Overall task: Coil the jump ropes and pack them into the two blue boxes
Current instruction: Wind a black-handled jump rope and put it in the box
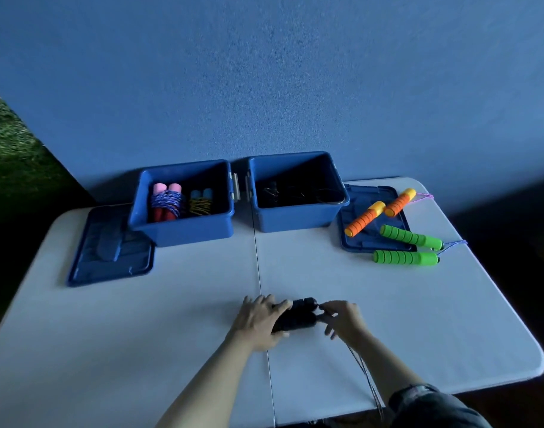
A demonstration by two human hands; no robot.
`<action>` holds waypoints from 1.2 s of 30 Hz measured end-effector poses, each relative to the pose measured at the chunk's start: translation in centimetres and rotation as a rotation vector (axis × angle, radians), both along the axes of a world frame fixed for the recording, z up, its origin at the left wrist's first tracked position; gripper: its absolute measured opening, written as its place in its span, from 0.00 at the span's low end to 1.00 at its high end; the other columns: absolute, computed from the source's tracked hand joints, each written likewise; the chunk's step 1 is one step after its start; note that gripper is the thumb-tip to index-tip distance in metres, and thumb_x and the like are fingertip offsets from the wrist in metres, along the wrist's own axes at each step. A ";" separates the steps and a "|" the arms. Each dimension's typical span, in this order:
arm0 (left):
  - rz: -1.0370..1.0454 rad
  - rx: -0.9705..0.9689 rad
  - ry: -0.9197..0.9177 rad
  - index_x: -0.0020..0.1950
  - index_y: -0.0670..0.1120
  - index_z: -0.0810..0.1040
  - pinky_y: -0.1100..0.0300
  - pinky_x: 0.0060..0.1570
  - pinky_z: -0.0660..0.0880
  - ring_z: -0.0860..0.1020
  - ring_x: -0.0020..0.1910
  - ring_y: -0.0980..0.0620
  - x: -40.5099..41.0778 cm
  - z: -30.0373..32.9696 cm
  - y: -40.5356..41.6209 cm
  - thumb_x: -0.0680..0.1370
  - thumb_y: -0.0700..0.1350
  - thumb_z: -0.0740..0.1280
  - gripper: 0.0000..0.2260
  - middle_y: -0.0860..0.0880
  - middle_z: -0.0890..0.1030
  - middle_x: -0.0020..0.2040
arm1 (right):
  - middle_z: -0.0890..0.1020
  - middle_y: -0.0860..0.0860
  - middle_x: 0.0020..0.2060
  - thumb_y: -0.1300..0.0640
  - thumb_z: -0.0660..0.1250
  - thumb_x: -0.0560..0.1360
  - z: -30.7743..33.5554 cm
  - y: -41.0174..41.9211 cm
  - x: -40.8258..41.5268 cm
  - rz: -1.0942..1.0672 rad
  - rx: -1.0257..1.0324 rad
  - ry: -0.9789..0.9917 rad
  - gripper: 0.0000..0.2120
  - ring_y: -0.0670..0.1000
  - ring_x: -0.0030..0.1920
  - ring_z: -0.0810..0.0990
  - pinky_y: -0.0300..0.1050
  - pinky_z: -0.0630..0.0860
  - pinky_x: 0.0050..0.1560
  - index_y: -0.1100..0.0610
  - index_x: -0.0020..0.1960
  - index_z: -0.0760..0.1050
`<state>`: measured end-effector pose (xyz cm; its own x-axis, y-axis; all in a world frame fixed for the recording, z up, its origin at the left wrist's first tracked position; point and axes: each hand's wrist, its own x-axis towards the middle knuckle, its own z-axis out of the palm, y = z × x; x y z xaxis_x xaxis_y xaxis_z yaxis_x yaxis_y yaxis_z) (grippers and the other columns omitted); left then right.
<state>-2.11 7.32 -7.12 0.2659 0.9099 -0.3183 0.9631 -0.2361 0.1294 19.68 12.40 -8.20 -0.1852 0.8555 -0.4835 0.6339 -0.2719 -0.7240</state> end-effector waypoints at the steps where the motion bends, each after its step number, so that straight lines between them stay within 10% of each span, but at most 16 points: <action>1: -0.002 -0.006 -0.017 0.72 0.54 0.58 0.50 0.57 0.66 0.72 0.59 0.44 0.0 -0.1 -0.1 0.77 0.61 0.59 0.26 0.46 0.70 0.61 | 0.79 0.54 0.29 0.68 0.70 0.71 0.4 0.4 0.0 -0.001 -0.006 0.026 0.06 0.45 0.23 0.77 0.41 0.77 0.27 0.65 0.47 0.81; 13: 0.123 0.038 -0.436 0.69 0.65 0.54 0.54 0.45 0.76 0.77 0.44 0.44 0.1 6.4 2.2 0.79 0.56 0.61 0.22 0.48 0.69 0.59 | 0.82 0.56 0.32 0.66 0.68 0.73 8.8 6.8 -0.9 0.101 0.263 0.056 0.12 0.50 0.31 0.76 0.36 0.76 0.32 0.54 0.53 0.82; 19: 0.193 0.111 -0.658 0.66 0.70 0.61 0.57 0.50 0.73 0.76 0.46 0.49 -0.1 14.7 6.2 0.80 0.57 0.60 0.17 0.50 0.69 0.55 | 0.69 0.32 0.16 0.70 0.64 0.74 18.4 11.4 -2.3 0.084 0.555 0.041 0.16 0.33 0.22 0.71 0.26 0.65 0.27 0.56 0.58 0.78; 24: 0.202 0.205 -0.771 0.62 0.68 0.70 0.61 0.47 0.71 0.76 0.43 0.51 -0.4 18.1 8.3 0.81 0.54 0.60 0.12 0.47 0.73 0.51 | 0.86 0.50 0.39 0.66 0.68 0.73 22.4 13.2 -4.0 0.029 0.695 0.098 0.13 0.38 0.41 0.75 0.24 0.65 0.35 0.57 0.55 0.81; 26: 0.189 0.321 -0.927 0.60 0.59 0.73 0.64 0.39 0.69 0.73 0.35 0.55 -0.2 19.0 8.6 0.81 0.47 0.61 0.10 0.52 0.77 0.44 | 0.82 0.42 0.28 0.63 0.68 0.74 23.4 13.4 -4.9 -0.014 0.679 0.168 0.12 0.35 0.29 0.73 0.28 0.68 0.33 0.55 0.56 0.81; 29: 0.332 0.449 -1.109 0.58 0.57 0.74 0.61 0.32 0.73 0.70 0.28 0.58 0.0 20.6 9.2 0.81 0.44 0.61 0.10 0.58 0.74 0.32 | 0.76 0.56 0.25 0.59 0.62 0.78 24.0 12.9 -6.7 -0.054 0.570 0.294 0.08 0.48 0.22 0.67 0.38 0.69 0.27 0.58 0.48 0.80; 36: 0.739 0.498 -1.454 0.48 0.71 0.71 0.52 0.33 0.76 0.83 0.38 0.44 -2.6 23.6 11.1 0.81 0.48 0.60 0.14 0.48 0.74 0.45 | 0.74 0.52 0.24 0.59 0.54 0.81 21.8 7.8 -11.0 0.128 0.434 0.353 0.13 0.51 0.21 0.70 0.39 0.67 0.23 0.56 0.43 0.75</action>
<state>-4.72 18.43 16.50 -0.4341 0.8928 0.1198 0.0410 -0.1133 0.9927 8.69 20.19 13.58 -0.3867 0.9220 0.0170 0.3422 0.1606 -0.9258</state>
